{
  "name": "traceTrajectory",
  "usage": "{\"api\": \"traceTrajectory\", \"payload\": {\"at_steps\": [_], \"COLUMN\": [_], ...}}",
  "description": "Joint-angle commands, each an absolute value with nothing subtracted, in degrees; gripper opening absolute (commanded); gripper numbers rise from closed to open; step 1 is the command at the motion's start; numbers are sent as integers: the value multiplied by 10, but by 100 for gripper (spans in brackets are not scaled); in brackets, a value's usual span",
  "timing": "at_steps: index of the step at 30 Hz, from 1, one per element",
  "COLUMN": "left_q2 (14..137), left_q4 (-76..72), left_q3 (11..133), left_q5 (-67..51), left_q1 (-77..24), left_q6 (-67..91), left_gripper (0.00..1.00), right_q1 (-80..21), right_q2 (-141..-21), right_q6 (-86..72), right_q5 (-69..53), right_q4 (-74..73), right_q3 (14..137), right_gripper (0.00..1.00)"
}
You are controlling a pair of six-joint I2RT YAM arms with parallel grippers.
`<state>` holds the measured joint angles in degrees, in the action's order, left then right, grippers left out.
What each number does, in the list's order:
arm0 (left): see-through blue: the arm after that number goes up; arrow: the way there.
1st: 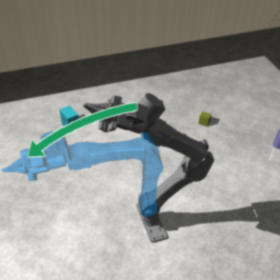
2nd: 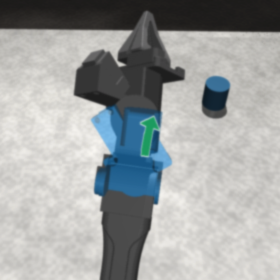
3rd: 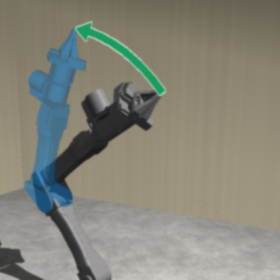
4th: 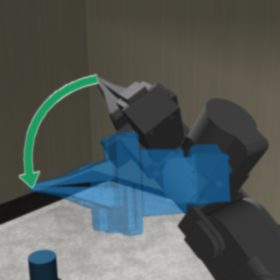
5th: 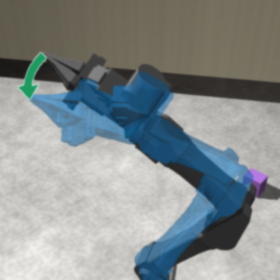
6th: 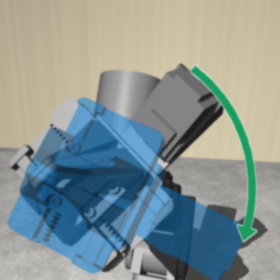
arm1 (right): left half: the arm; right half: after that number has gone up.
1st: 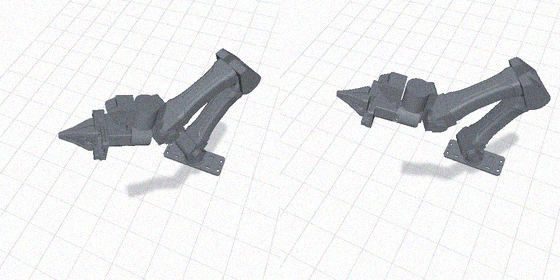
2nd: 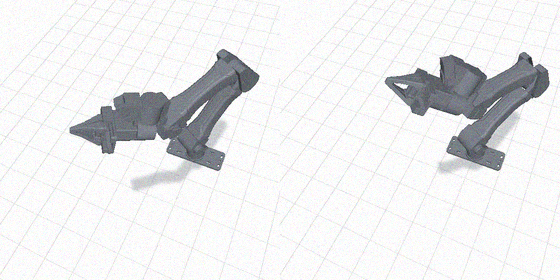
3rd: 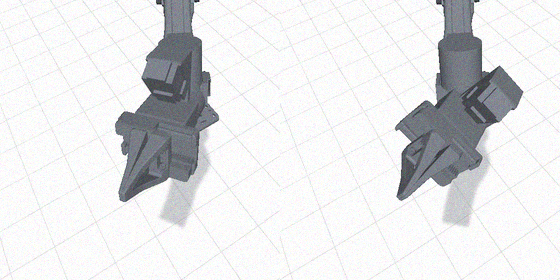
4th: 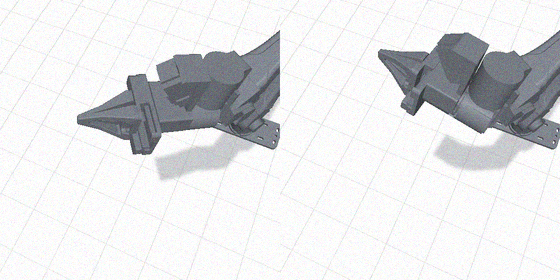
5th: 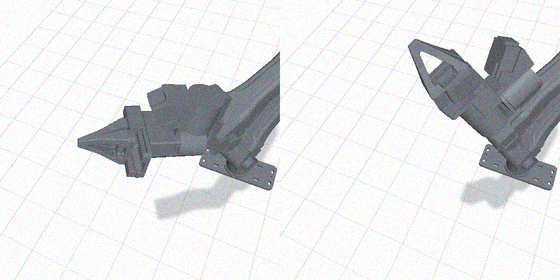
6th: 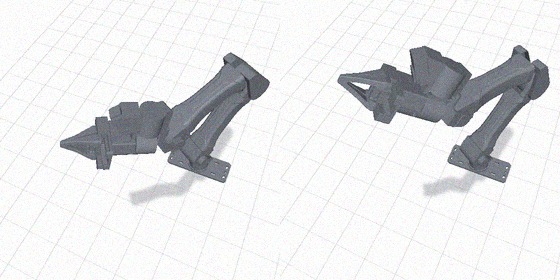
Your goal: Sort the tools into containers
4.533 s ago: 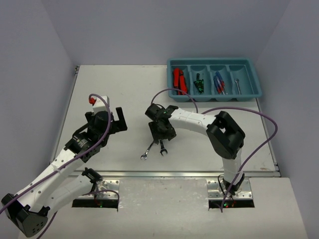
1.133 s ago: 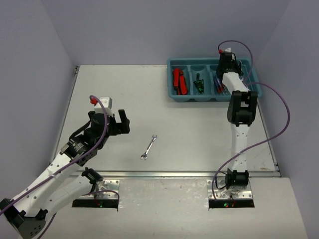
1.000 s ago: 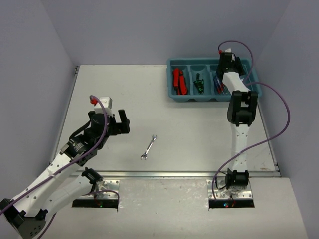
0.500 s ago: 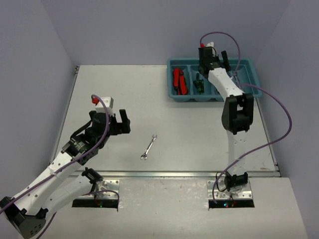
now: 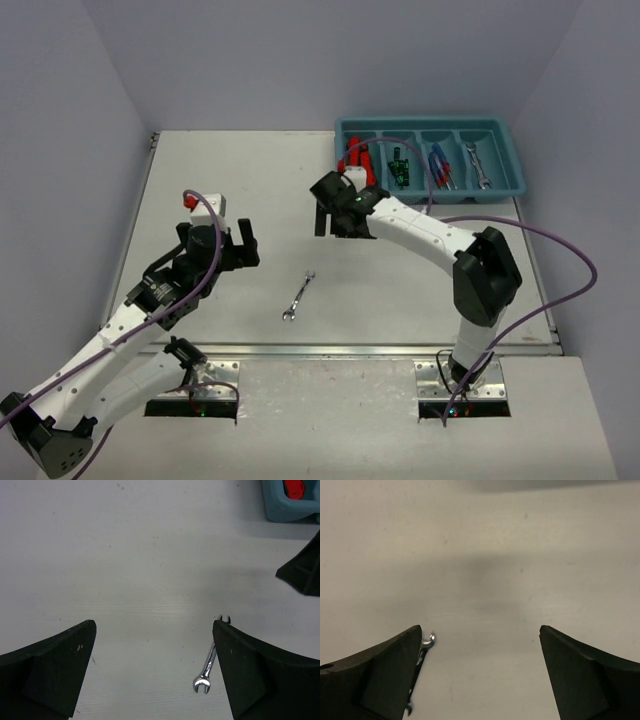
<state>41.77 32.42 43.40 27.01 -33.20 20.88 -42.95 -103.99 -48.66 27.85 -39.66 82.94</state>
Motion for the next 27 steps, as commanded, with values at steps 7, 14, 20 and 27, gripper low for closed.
{"api": "traceTrajectory", "payload": {"at_steps": [7, 14, 20, 27], "left_q2": [405, 396, 385, 384], "left_q4": [319, 321, 316, 309], "left_q3": [455, 455, 454, 454], "left_q5": [312, 317, 307, 282], "left_q1": [-311, -283, -272, -258], "left_q6": [217, 221, 219, 212], "left_gripper": [100, 100, 100, 100], "right_q1": [-540, -579, -595, -599], "right_q2": [-1040, -1178, -1206, -1257], "right_q6": [-780, -803, -831, -876], "right_q5": [239, 197, 183, 193], "right_q4": [-408, -509, -458, -525], "right_q3": [789, 941, 925, 954], "right_gripper": [99, 97, 89, 73]}}
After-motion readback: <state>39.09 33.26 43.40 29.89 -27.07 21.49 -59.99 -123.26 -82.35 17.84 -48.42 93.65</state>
